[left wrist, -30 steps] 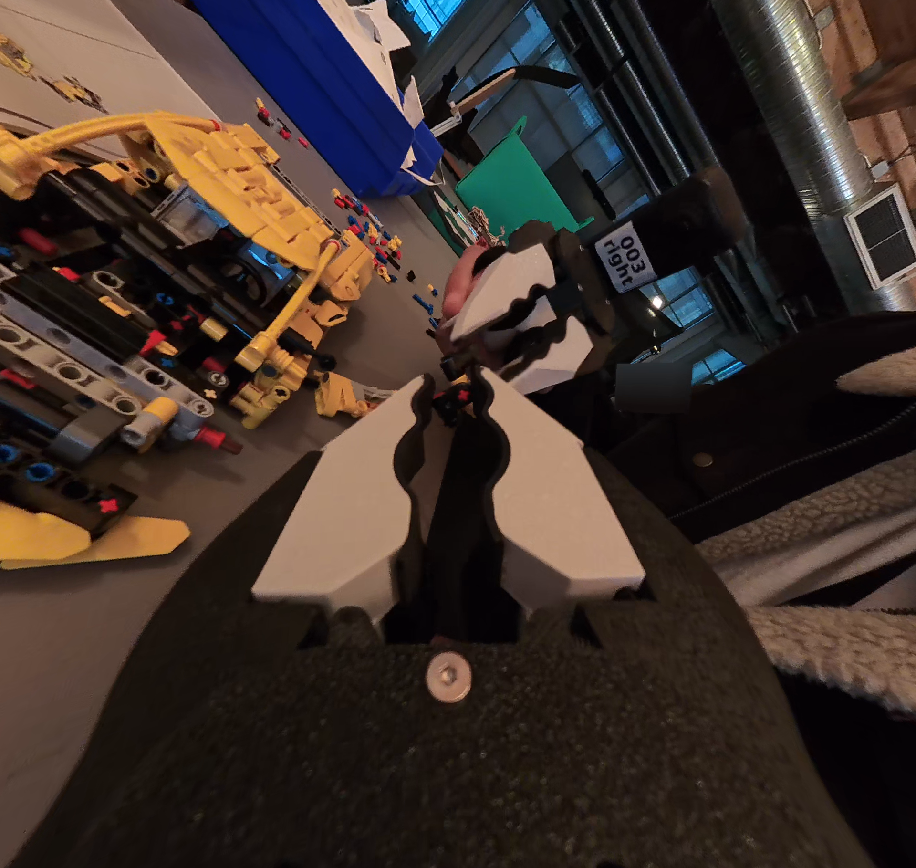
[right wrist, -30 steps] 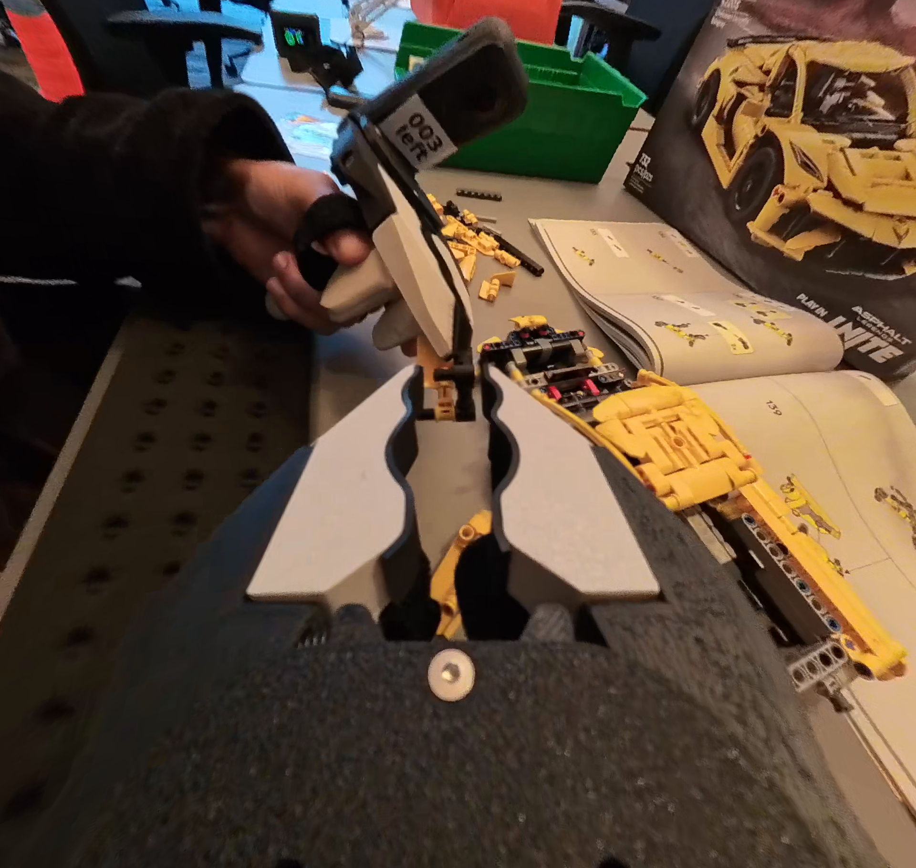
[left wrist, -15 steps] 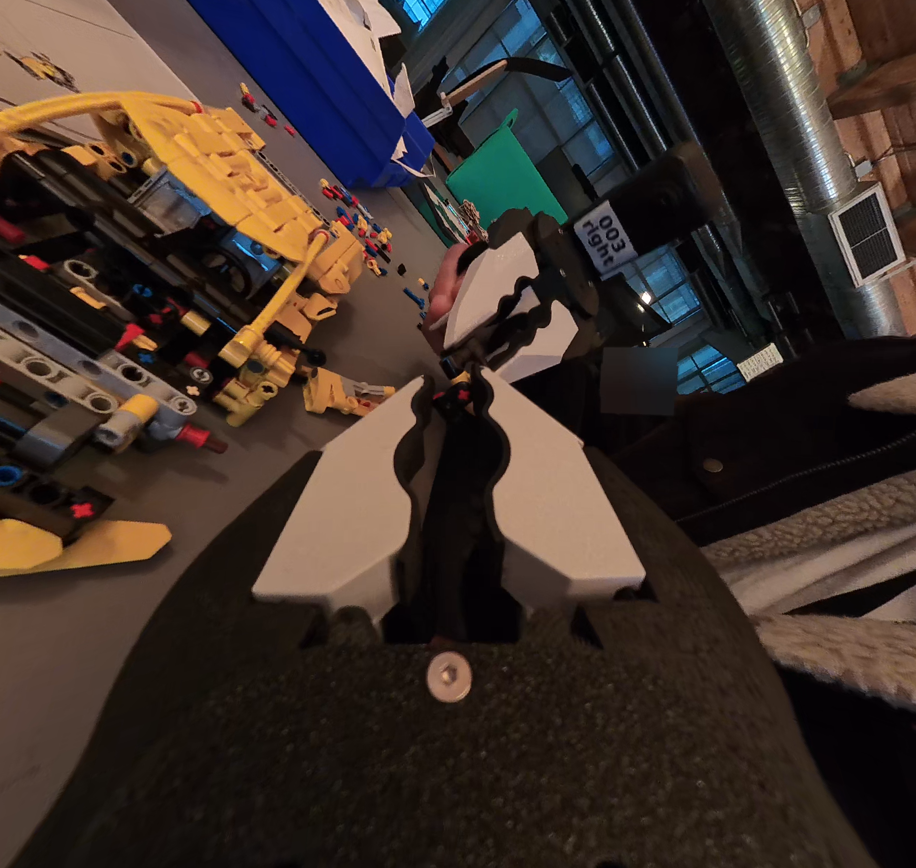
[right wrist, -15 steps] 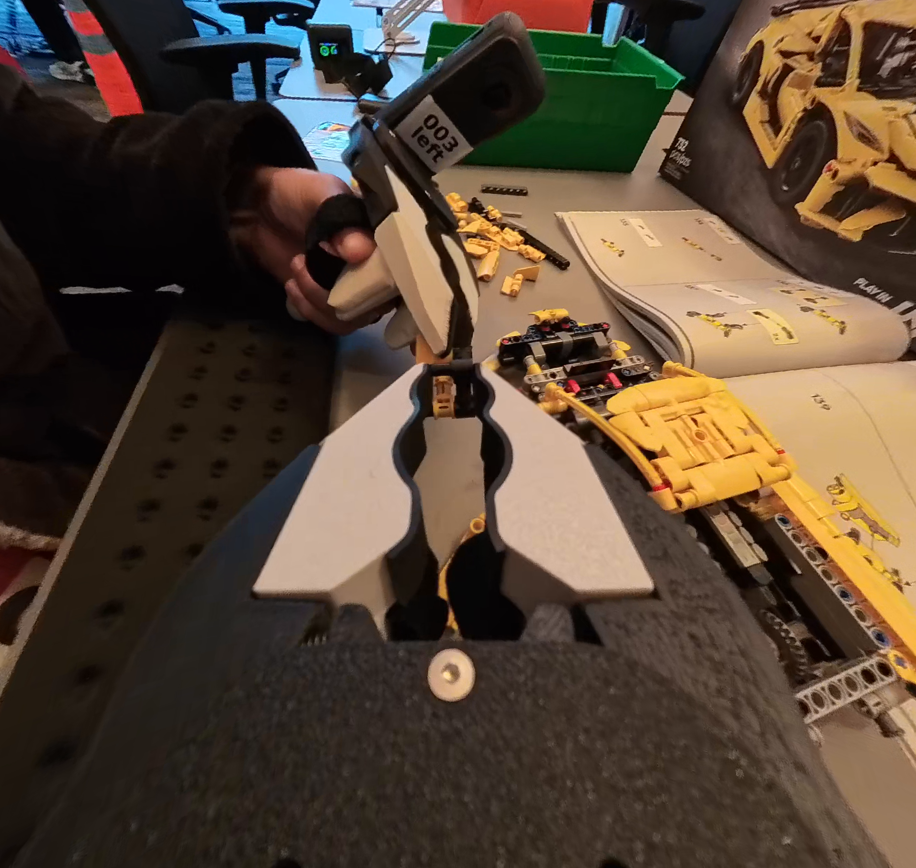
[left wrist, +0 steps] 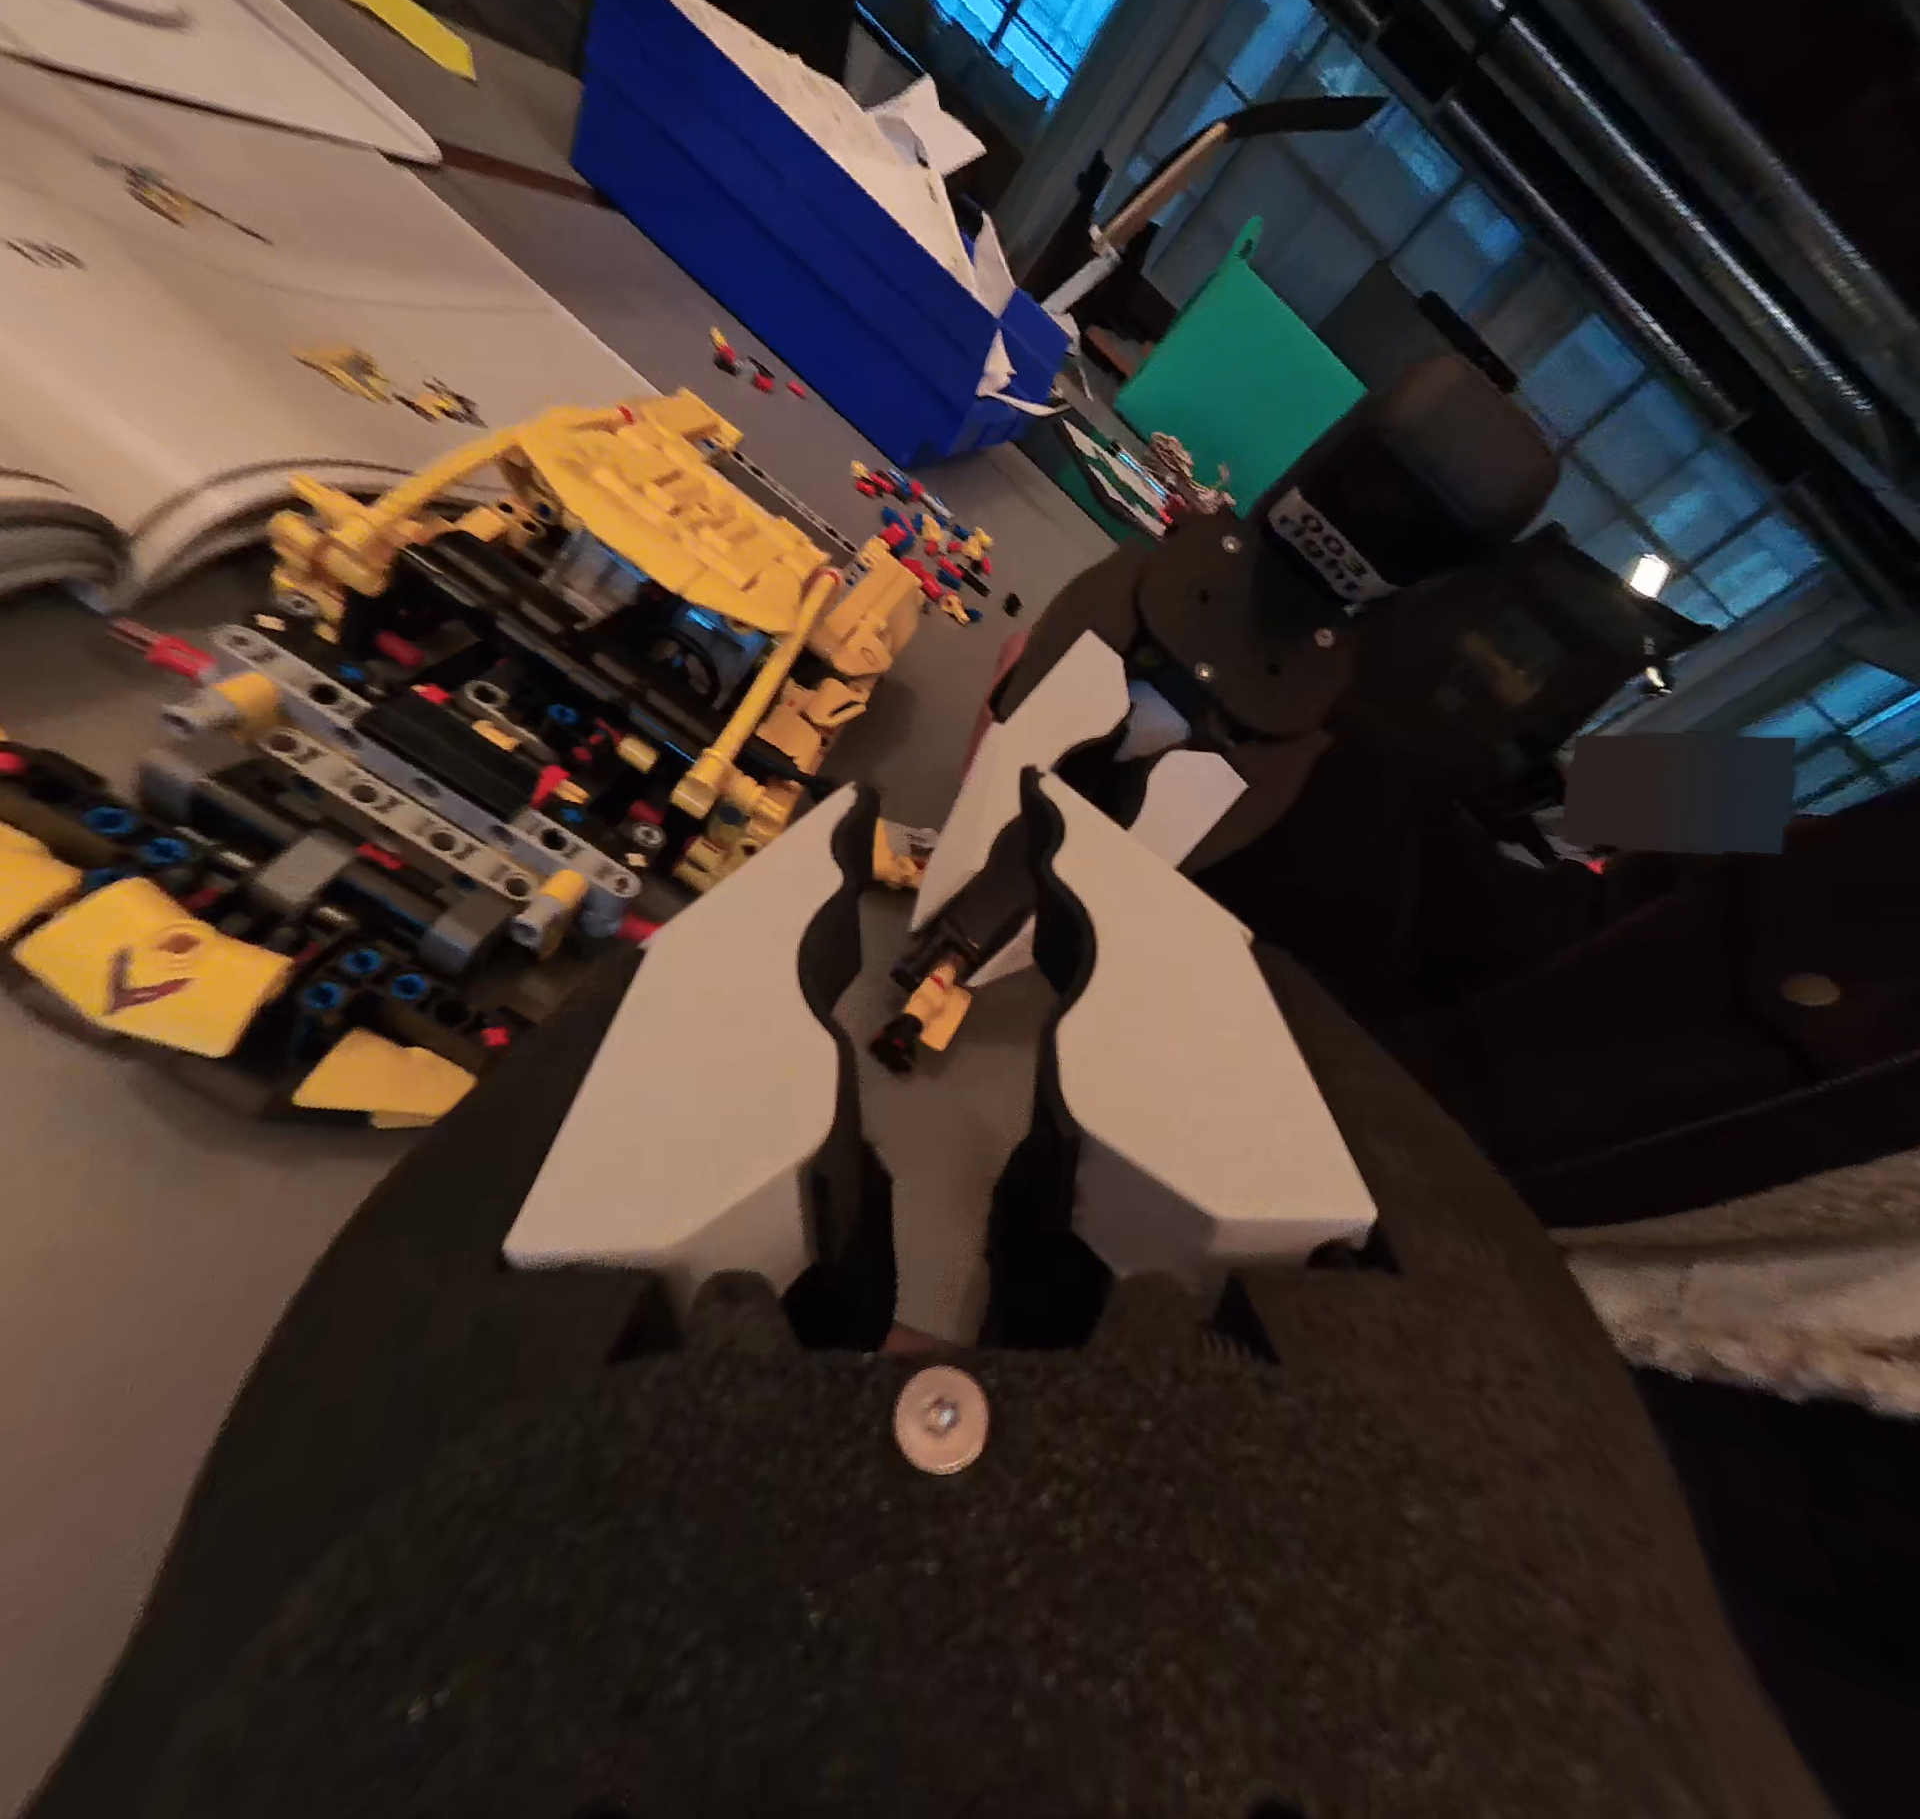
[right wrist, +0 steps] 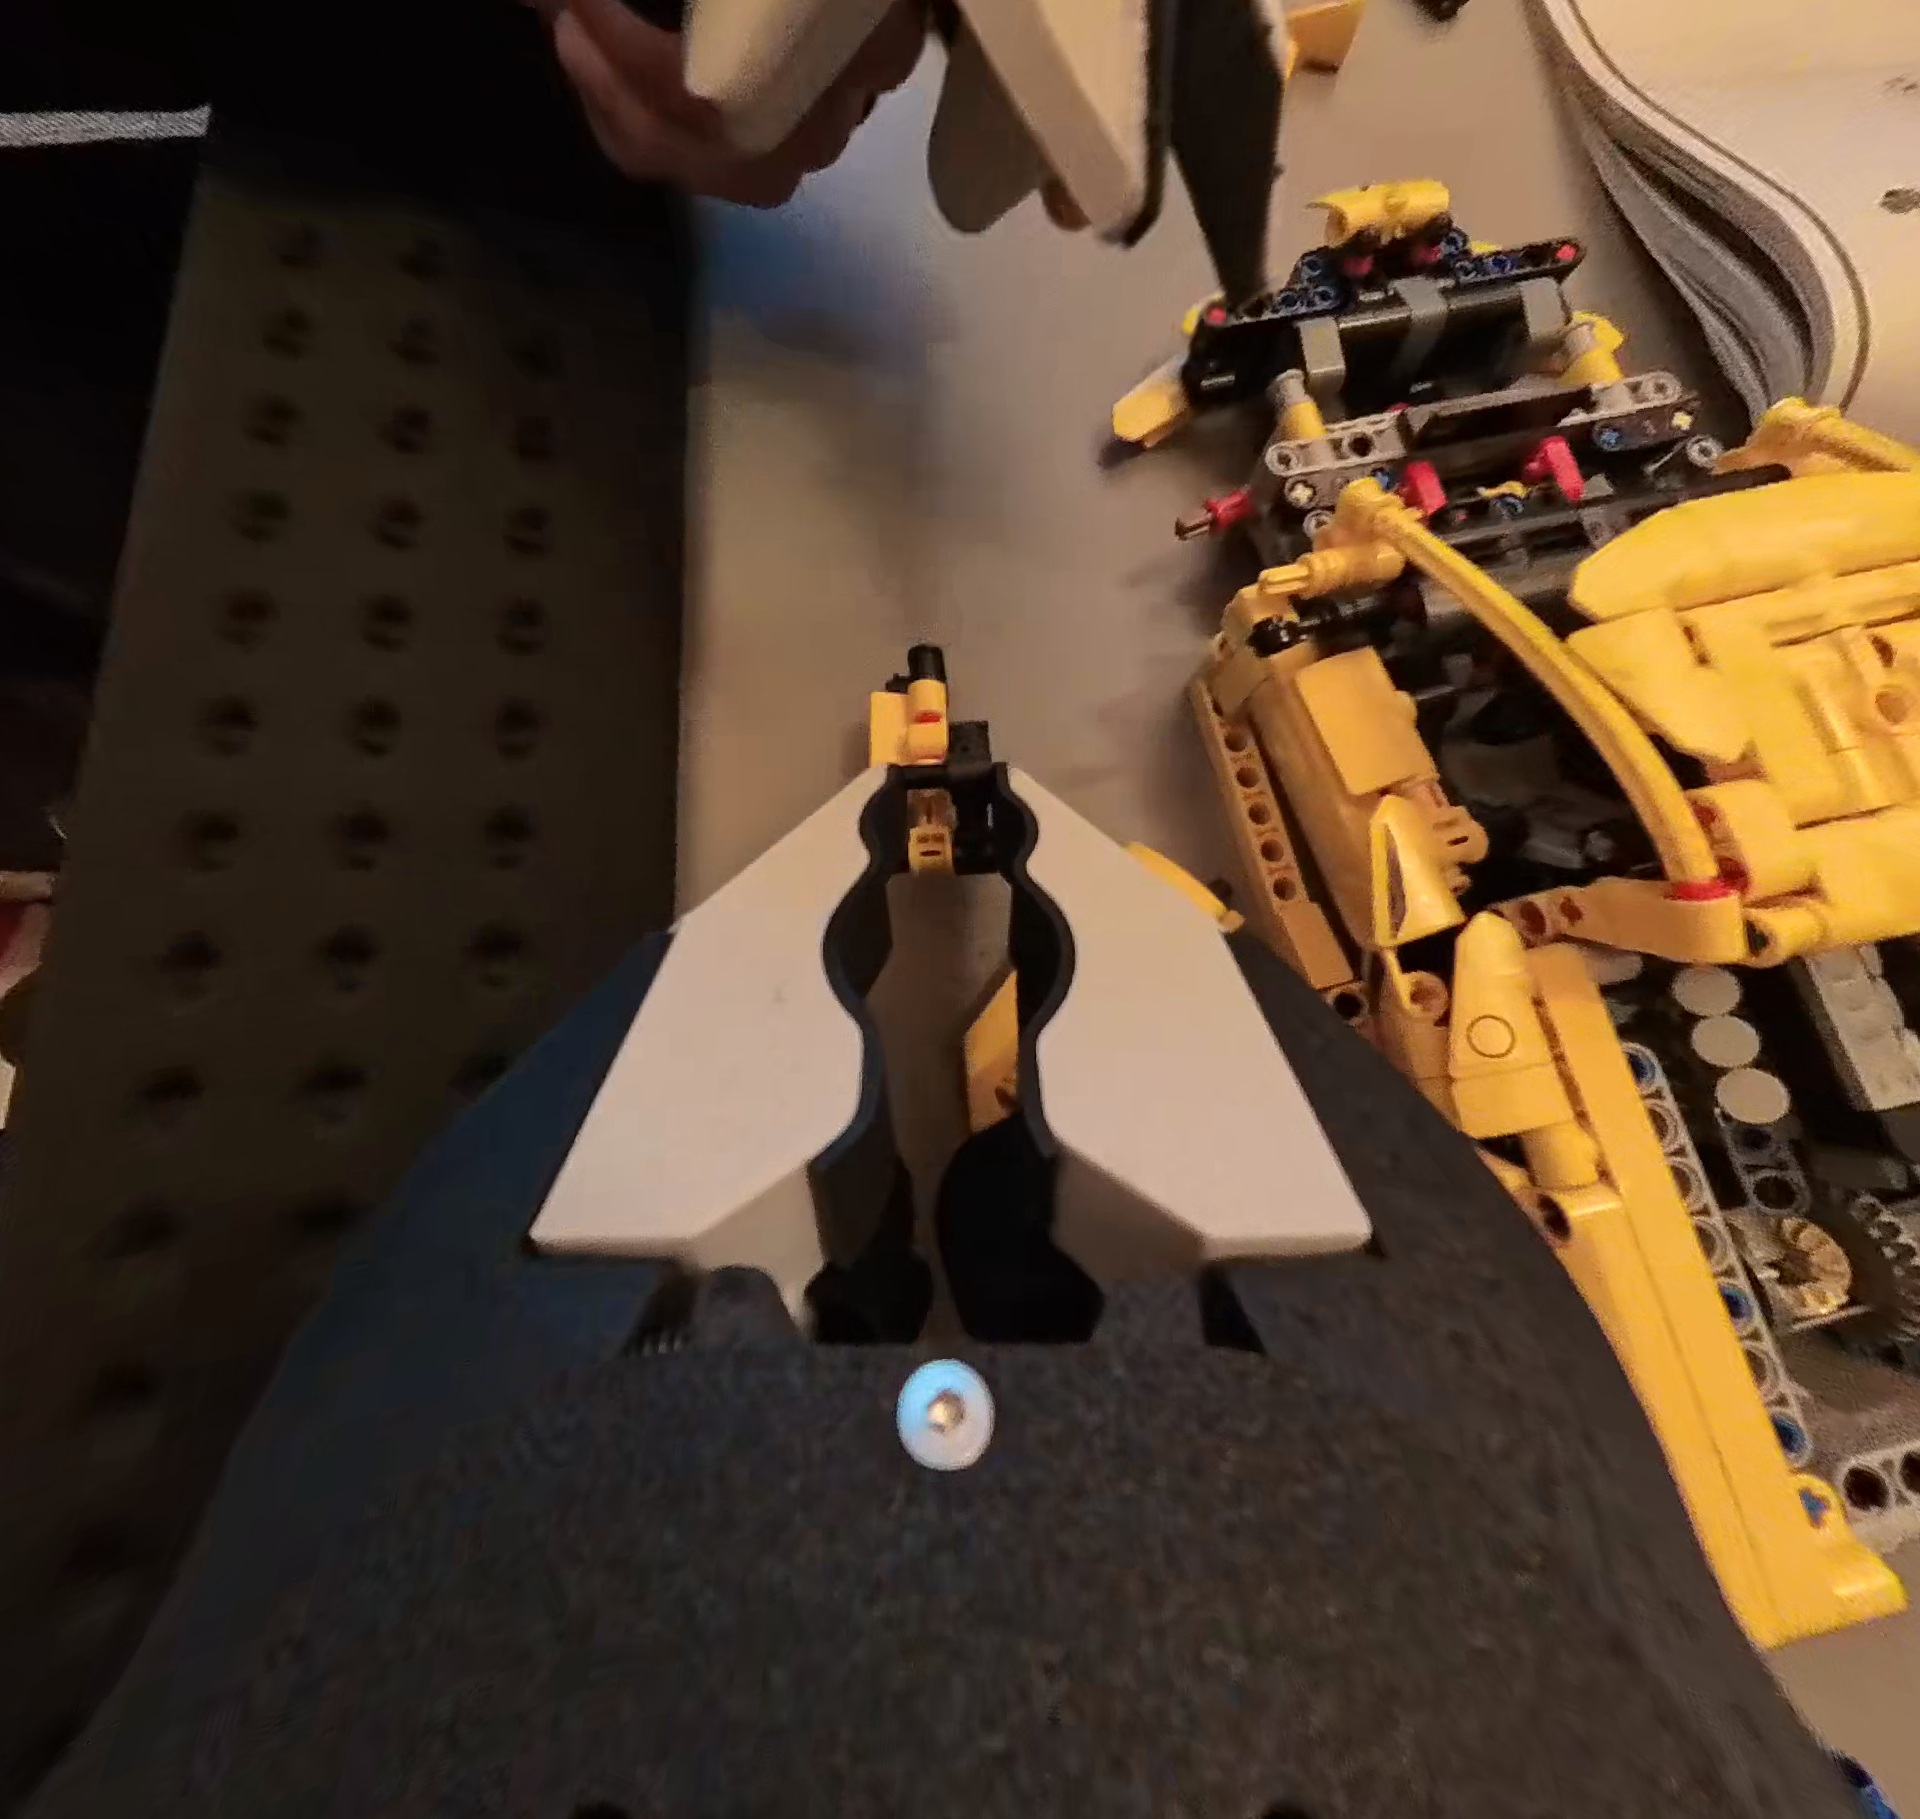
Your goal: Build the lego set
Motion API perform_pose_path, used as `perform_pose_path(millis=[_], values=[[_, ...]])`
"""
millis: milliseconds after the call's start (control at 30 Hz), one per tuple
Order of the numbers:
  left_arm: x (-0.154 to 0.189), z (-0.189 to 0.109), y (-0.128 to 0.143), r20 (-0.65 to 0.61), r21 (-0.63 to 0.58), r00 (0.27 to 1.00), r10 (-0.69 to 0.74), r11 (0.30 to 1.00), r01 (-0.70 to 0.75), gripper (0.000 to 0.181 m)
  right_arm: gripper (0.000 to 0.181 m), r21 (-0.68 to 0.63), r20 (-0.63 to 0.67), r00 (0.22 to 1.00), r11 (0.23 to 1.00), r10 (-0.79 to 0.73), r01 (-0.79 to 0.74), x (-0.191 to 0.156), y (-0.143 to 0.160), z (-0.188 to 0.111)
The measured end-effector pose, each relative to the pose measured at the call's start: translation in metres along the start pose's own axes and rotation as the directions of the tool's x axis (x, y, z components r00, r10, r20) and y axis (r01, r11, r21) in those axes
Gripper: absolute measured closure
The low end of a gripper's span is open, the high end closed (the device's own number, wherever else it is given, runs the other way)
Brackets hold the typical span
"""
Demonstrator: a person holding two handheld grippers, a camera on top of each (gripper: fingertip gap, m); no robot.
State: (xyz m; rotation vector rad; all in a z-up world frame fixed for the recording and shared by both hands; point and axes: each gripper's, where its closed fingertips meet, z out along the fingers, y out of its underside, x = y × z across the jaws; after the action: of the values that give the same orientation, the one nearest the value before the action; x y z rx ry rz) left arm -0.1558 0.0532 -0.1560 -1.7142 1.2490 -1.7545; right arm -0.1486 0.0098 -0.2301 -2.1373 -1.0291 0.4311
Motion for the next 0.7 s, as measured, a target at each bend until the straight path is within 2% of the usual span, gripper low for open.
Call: perform_pose_path(millis=[133,267,400,533,633,700], values=[[-0.006,0.001,-0.002,0.043,0.011,0.999,0.029,1.000,-0.029,0.154,0.166,0.058,-0.020,1.000,0.998,0.017,-0.016,0.005,-0.010,-0.006],[0.000,0.003,-0.004,0.016,0.031,0.999,0.048,0.998,-0.049,0.154,0.166,0.230,-0.081,0.990,0.968,0.118,-0.096,0.027,-0.031,-0.031],[0.003,0.003,-0.005,-0.017,0.047,1.000,0.015,0.999,-0.014,0.154,0.166,0.387,-0.167,0.971,0.917,0.172,-0.096,0.046,-0.049,-0.059],[0.007,0.005,-0.004,-0.032,0.040,0.999,0.031,0.999,-0.029,0.154,0.167,0.384,-0.327,0.945,0.916,0.015,0.118,0.041,-0.061,-0.068],[0.014,0.006,-0.005,-0.076,0.051,0.997,0.016,0.999,-0.012,0.154,0.167,0.293,-0.466,0.873,0.906,-0.143,0.305,0.036,-0.066,-0.067],[0.019,0.006,-0.006,-0.107,0.058,0.994,0.006,0.998,0.000,0.154,0.167,0.246,-0.511,0.828,0.883,-0.231,0.399,0.030,-0.068,-0.064]])
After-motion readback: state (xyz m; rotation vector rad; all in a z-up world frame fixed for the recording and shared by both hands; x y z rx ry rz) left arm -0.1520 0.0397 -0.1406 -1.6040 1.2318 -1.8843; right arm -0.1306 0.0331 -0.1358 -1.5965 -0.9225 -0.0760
